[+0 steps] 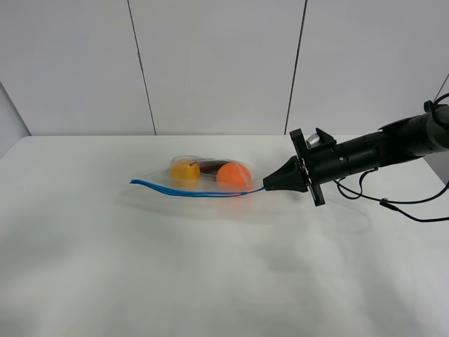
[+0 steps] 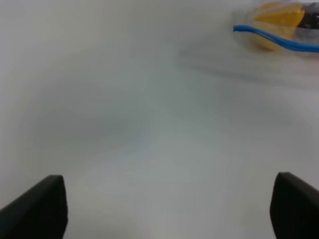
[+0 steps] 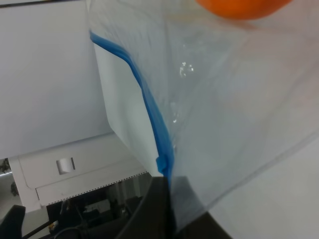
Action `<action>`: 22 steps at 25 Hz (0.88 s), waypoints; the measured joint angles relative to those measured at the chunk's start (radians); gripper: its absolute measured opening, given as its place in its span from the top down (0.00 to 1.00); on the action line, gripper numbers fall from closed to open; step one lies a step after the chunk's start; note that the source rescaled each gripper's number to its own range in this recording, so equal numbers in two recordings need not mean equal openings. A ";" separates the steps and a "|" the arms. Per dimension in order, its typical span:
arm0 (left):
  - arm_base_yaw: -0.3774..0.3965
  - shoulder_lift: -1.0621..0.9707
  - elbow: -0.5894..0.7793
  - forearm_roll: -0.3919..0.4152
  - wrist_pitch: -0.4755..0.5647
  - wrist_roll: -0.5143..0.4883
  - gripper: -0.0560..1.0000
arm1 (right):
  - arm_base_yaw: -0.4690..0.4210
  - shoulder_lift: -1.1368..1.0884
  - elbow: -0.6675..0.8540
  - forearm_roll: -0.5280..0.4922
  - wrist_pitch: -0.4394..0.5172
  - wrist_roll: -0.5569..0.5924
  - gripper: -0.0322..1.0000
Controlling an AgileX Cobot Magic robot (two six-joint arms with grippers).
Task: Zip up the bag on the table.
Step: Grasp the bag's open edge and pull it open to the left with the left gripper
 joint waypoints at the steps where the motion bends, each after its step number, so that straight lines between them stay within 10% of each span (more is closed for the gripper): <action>1: 0.000 0.034 -0.023 0.000 -0.013 0.000 0.06 | 0.000 0.000 0.000 0.000 0.000 0.000 0.97; 11: 0.000 0.644 -0.419 -0.001 -0.125 0.097 0.06 | 0.000 0.000 0.000 0.000 0.000 0.000 0.97; 22: 0.000 1.101 -0.516 -0.056 -0.441 1.022 0.12 | 0.000 0.000 0.000 0.000 0.000 0.000 0.97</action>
